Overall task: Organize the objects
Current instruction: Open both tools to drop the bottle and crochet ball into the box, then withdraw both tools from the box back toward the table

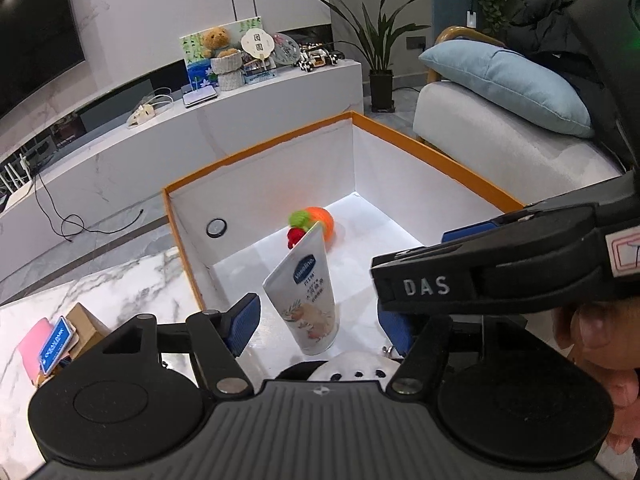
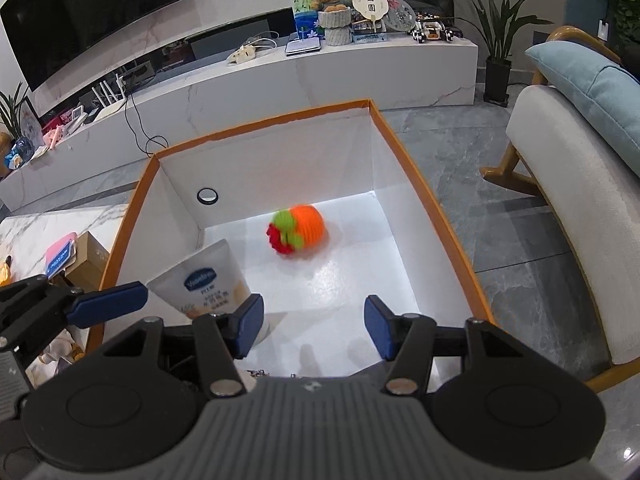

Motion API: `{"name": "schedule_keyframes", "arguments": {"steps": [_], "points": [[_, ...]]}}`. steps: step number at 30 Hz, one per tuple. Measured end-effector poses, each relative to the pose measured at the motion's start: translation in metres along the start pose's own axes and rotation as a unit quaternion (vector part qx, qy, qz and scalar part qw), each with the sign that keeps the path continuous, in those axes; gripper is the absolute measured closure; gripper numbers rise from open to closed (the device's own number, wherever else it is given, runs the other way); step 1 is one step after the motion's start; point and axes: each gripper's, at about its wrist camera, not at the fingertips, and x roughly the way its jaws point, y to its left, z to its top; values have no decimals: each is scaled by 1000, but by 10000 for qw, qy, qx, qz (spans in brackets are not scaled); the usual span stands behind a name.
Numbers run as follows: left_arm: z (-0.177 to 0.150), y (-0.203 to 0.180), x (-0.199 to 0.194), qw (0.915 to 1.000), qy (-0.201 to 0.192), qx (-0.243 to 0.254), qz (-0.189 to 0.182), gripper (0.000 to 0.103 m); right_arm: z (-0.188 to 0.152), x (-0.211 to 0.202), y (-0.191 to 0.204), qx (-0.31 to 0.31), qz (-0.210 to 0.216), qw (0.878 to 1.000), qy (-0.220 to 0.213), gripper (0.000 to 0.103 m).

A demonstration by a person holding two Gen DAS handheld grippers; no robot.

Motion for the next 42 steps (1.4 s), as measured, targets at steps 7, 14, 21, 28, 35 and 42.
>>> {"name": "schedule_keyframes", "arguments": {"steps": [7, 14, 21, 28, 35, 42], "points": [[5, 6, 1, 9997, -4, 57, 245, 29, 1, -1, -1, 52, 1, 10000, -35, 43], [11, 9, 13, 9920, -177, 367, 1192, 33, 5, -6, -8, 240, 31, 9996, -174, 41], [10, 22, 25, 9859, -157, 272, 1642, 33, 4, -5, -6, 167, 23, 9997, -176, 41], [5, 21, 3, 9908, -477, 73, 1261, 30, 4, -5, -6, 182, 8, 9997, -187, 40], [-7, 10, -20, 9938, -602, 262, 900, 28, 9, -15, -14, 442, -23, 9983, -378, 33], [19, -25, 25, 9824, -163, 1374, 1254, 34, 10, -22, -16, 522, 13, 9974, -489, 32]]}}
